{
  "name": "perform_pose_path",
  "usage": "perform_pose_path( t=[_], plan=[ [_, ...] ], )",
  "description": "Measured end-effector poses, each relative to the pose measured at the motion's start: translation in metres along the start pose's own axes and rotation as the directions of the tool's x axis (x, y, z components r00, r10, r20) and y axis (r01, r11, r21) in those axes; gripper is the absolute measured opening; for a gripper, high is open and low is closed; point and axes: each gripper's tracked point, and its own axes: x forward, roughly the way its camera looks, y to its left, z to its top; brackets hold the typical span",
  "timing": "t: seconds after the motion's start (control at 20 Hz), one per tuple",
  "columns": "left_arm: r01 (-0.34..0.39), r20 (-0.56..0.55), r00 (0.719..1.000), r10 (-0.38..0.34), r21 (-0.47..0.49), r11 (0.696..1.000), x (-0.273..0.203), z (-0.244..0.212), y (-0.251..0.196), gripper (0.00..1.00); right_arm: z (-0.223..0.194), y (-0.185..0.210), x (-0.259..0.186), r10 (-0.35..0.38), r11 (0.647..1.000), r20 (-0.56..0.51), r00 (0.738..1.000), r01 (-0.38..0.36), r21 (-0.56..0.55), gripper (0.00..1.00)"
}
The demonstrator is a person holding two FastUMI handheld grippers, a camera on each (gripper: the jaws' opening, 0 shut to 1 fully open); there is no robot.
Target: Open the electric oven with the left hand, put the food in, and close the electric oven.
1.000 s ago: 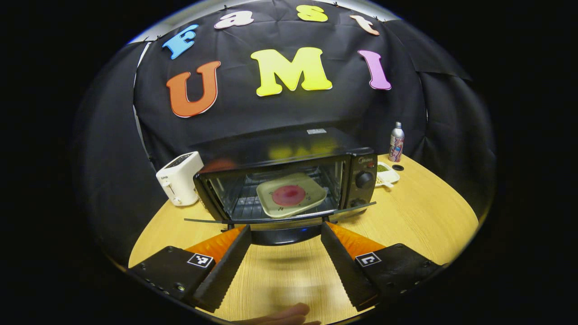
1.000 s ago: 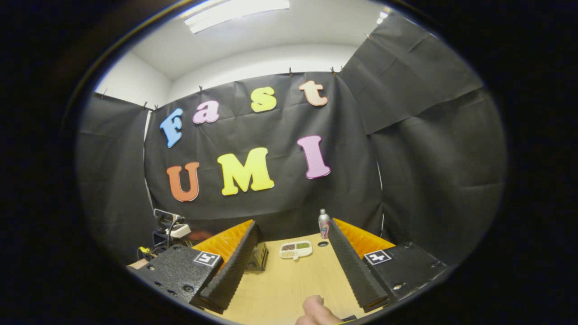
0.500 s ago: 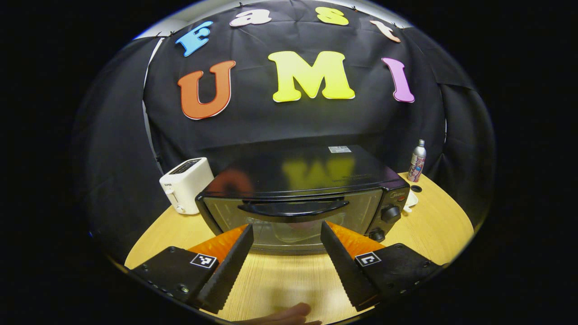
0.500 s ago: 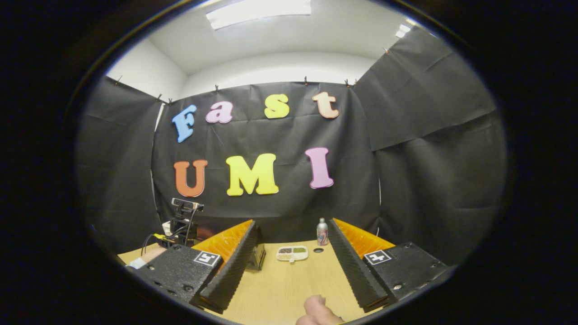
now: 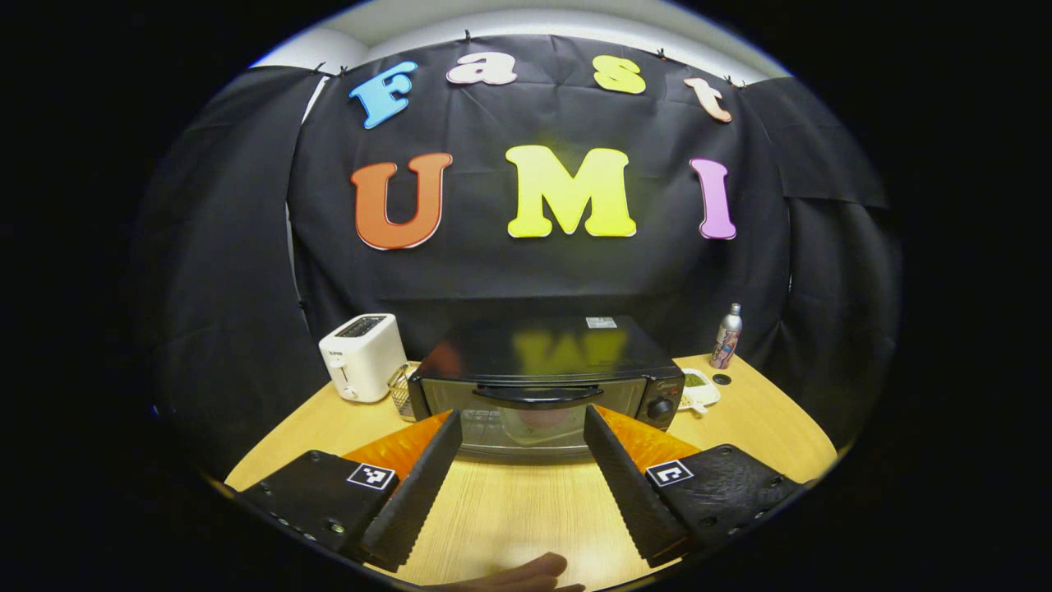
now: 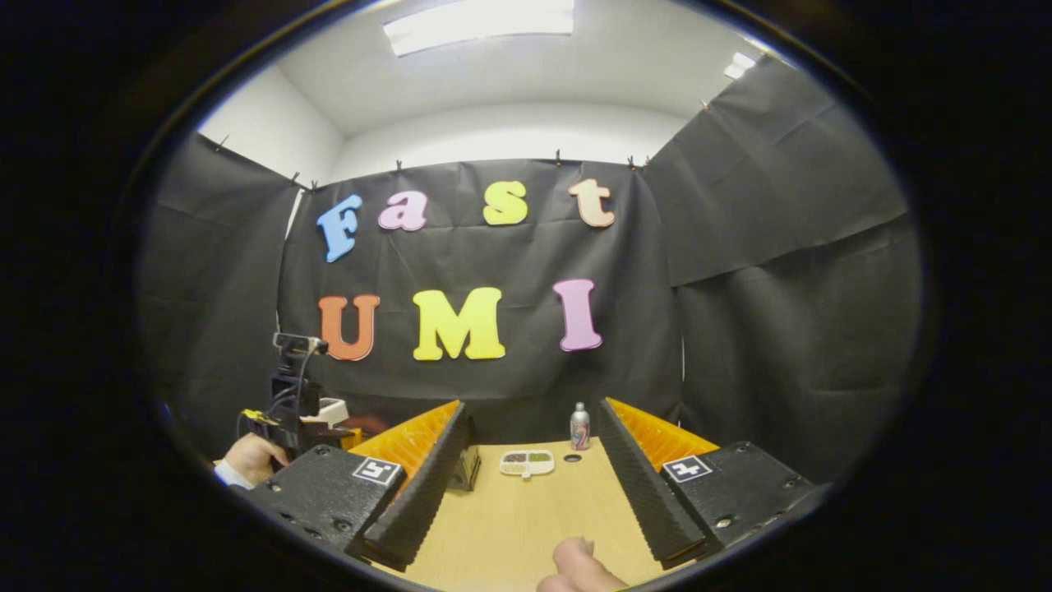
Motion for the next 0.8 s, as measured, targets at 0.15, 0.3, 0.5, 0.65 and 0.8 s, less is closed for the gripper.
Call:
perform_pose_path(
  t=[0.15,0.3,0.5,0.65,0.8],
  plan=[
    [-0.004,0.060,0.998,0.003,0.004,1.000,-0.040,0.030,-0.001,0.95,0.000,-0.003,-0.007,-0.007,1.000,-0.003,1.000,0.007,0.004,0.96],
    [0.020,0.124,0.992,-0.021,0.010,1.000,-0.083,0.056,-0.009,0.95,0.002,-0.009,-0.010,-0.021,1.000,-0.003,1.000,0.021,0.013,0.96],
    [-0.023,0.206,0.978,0.019,0.017,1.000,-0.141,0.077,-0.008,0.95,-0.001,-0.012,-0.007,-0.029,0.999,-0.010,1.000,0.030,0.027,0.96],
    [-0.029,0.271,0.963,0.015,0.047,0.998,-0.180,0.079,-0.020,0.95,-0.009,-0.013,-0.004,-0.022,0.999,-0.032,0.999,0.024,0.040,0.96],
    [0.016,0.296,0.954,-0.038,0.079,0.997,-0.213,0.066,-0.039,0.95,-0.021,-0.011,-0.002,-0.008,0.998,-0.067,0.998,0.012,0.066,0.96]
  ],
)
